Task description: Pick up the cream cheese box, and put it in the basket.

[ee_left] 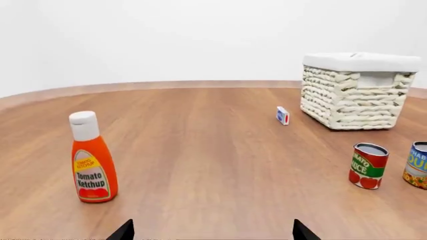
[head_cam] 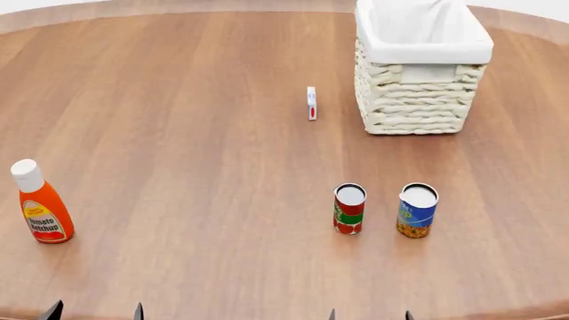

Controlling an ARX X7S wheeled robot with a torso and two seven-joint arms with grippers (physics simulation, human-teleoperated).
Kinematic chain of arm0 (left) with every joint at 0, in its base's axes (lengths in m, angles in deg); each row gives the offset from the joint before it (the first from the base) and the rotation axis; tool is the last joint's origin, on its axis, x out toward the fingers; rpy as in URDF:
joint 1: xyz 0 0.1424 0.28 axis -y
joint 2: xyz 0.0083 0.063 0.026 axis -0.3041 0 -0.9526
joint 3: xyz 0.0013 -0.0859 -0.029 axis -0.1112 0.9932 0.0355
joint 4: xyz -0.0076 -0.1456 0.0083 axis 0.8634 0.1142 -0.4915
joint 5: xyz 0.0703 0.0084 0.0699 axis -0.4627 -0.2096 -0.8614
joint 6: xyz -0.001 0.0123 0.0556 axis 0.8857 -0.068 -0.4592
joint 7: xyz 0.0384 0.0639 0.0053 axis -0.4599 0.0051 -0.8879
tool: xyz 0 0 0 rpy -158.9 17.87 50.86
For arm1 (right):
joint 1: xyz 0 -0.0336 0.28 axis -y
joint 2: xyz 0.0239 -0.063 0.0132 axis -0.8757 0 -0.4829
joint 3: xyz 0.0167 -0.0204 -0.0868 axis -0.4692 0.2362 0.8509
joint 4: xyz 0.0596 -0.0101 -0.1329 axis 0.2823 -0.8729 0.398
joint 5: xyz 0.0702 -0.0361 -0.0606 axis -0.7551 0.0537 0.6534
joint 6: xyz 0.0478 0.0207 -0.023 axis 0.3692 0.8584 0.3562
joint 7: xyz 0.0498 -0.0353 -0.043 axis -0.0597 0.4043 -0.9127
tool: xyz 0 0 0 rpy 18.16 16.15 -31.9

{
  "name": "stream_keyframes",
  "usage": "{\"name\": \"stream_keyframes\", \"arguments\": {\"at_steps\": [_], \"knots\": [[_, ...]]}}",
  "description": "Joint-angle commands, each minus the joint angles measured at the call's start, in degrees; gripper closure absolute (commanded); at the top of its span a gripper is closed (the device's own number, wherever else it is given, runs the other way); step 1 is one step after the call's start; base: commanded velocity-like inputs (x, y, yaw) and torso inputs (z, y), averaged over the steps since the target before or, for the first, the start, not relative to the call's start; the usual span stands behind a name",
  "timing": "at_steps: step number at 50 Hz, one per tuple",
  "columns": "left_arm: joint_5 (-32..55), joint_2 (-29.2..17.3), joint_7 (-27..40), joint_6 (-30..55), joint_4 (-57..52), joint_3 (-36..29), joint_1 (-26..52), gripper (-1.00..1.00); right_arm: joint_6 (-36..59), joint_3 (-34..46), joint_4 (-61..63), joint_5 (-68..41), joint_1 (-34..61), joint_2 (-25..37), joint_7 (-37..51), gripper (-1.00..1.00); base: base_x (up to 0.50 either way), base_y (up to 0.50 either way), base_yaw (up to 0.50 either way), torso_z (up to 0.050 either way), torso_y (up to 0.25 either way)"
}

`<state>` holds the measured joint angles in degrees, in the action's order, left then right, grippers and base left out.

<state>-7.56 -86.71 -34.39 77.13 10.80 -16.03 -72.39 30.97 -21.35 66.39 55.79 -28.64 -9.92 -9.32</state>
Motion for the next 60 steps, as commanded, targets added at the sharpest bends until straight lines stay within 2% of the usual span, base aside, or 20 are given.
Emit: {"name": "stream_keyframes", "arguments": {"at_steps": [1,27,28,31,32,34,35,37,42,60], "knots": [[1.19,-0.91,1.1,-0.32,0.35,-1.05,0.04,-1.0,-0.44,1.48,-0.61,-0.57,0.09,0.9,0.91,-1.0,0.0,0.0,0.0,0.0,0.0],[2.76,-2.31,3.11,-0.6,1.82,-3.08,0.75,-1.0,-1.32,3.67,-1.73,-1.99,0.39,2.39,2.49,-1.0,0.0,0.0,0.0,0.0,0.0],[1.87,-2.38,4.15,2.52,1.38,-3.38,1.3,-1.0,-1.49,3.77,-1.89,-1.95,0.41,2.43,2.55,-1.0,0.0,0.0,0.0,0.0,0.0],[1.73,-2.1,5.65,0.76,1.7,-2.82,1.31,-1.0,-1.57,3.92,-1.39,-2.13,0.12,2.66,2.73,-1.0,0.0,0.0,0.0,0.0,0.0],[5.44,-2.69,1.51,-0.75,1.41,-3.22,0.52,-1.0,-1.71,3.93,-1.39,-2.32,0.09,2.72,2.71,-1.0,0.0,0.0,0.0,0.0,0.0],[3.35,-3.04,2.68,0.94,1.82,-4.19,0.96,-1.0,-1.77,4.08,-1.47,-2.39,0.14,2.8,2.8,-1.0,0.0,0.0,0.0,0.0,0.0],[1.63,-2.97,3.1,-4.47,3.34,-4.77,0.5,-1.0,-1.9,4.2,-1.62,-2.35,0.16,2.81,2.86,-1.0,0.0,0.0,0.0,0.0,0.0],[3.23,-3.21,2.09,-2.17,2.4,-5.01,0.53,-1.0,-1.8,4.41,-1.61,-2.56,0.16,2.95,2.75,-1.0,0.0,0.0,0.0,0.0,0.0],[3.58,-3.54,2.65,-2.47,1.22,-4.94,0.07,-1.0,-0.97,4.89,-1.22,-2.81,0.36,3.38,2.74,-1.0,0.01,-0.01,0.0,0.0,0.0],[4.67,-4.39,3.18,-2.55,-0.17,-5.93,-0.39,-1.0,-0.08,5.73,-0.92,-3.99,0.67,4.13,3.33,-1.0,0.23,-0.36,0.0,0.0,0.0]]}}
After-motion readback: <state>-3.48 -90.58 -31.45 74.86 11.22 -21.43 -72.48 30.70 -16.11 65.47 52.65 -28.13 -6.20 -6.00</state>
